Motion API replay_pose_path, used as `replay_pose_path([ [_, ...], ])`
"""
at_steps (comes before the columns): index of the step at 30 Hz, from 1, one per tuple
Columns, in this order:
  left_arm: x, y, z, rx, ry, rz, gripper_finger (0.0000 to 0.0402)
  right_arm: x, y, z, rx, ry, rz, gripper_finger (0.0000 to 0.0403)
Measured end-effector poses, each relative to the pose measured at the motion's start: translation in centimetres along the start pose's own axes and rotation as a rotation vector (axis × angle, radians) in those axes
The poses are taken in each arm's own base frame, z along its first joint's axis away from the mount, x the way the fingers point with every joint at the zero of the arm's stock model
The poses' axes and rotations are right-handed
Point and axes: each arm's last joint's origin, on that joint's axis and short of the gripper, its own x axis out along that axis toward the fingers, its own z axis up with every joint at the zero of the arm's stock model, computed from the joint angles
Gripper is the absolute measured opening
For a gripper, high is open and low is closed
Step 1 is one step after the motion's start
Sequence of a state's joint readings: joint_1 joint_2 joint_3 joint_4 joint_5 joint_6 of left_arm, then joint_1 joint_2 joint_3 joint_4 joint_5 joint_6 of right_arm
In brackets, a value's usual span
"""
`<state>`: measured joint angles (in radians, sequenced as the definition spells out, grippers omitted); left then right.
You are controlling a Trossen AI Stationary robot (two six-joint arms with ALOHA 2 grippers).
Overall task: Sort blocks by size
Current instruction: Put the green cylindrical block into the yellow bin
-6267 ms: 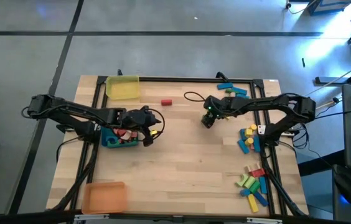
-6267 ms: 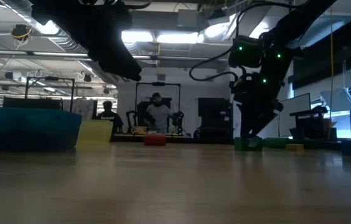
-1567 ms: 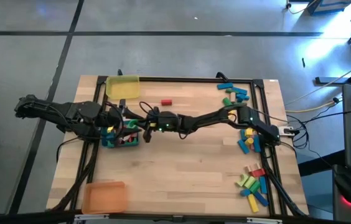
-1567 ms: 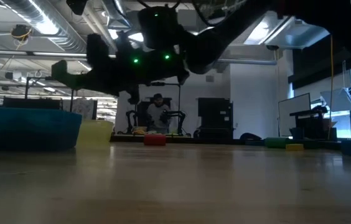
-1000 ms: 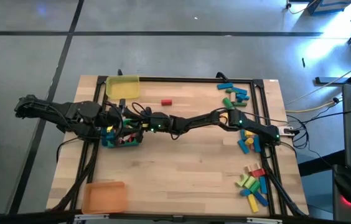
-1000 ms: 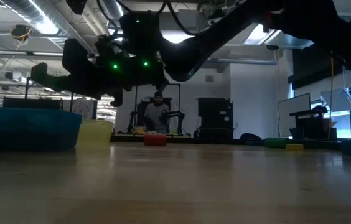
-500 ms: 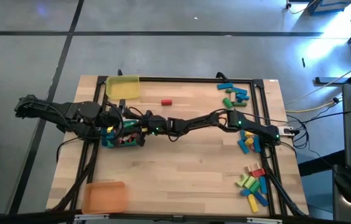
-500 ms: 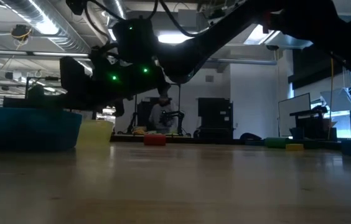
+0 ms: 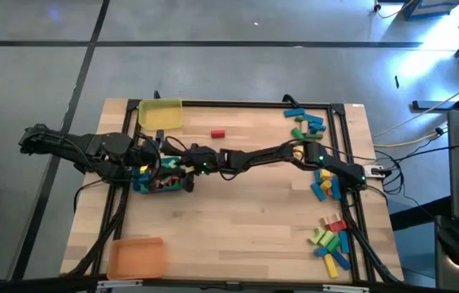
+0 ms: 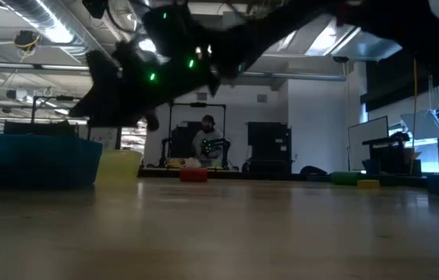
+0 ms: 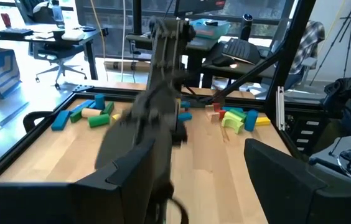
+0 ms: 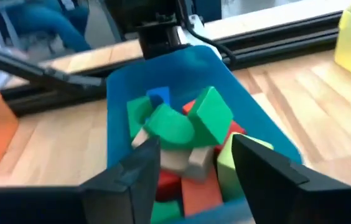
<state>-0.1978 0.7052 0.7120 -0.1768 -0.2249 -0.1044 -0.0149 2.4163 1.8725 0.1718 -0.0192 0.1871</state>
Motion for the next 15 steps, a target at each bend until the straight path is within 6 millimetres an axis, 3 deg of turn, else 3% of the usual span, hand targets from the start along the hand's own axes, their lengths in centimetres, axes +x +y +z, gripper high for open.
replay_pose_path([
  [7,0.0,0.0,0.0,0.000,0.000,0.003,0.0227,-3.8,1.4,2.8,-0.082,0.161,-0.062,0.0202],
  [15,0.0,0.4,0.0,0.016,-0.008,0.082,0.0227,-8.0,2.5,2.5,-0.160,0.261,-0.184,0.0195],
])
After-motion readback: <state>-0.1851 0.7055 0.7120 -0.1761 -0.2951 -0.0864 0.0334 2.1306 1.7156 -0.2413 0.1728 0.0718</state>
